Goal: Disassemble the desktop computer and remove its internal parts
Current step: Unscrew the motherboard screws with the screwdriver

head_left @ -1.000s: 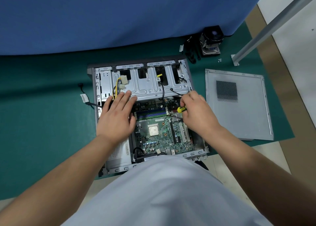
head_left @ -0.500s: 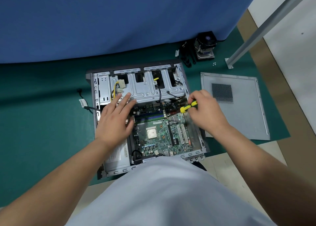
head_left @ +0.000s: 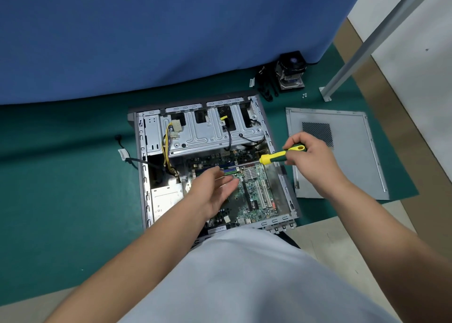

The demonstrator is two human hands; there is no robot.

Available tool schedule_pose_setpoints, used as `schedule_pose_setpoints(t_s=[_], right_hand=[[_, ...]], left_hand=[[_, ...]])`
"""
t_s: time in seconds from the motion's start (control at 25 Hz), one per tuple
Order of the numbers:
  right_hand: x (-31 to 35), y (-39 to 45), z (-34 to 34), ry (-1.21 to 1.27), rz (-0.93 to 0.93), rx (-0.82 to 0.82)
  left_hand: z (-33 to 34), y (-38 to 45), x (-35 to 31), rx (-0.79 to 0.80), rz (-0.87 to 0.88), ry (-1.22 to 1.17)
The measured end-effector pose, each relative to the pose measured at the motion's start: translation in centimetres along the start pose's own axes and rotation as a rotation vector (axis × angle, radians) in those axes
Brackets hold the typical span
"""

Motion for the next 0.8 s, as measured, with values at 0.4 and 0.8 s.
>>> schedule_pose_setpoints(t_s=[0.4, 0.8], right_hand=[[-1.4, 0.1, 1.4, 0.249, 0.057, 0.052], [-1.2, 0.7, 4.2, 1.083, 0.264, 0.326]], left_hand=[[0.2, -0.3, -1.3, 0.005, 0.030, -0.124], [1.9, -0.3, -3.1, 0.091, 0.131, 0.078]])
Point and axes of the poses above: each hand's wrist, its own y-axis towards the middle knuckle, its own z-axis out of the palm, x = y × z, the point moved 8 cm from there along y, towards the middle knuckle, and after that the axes turned 8 degrees about z, right-handed, at the moved point
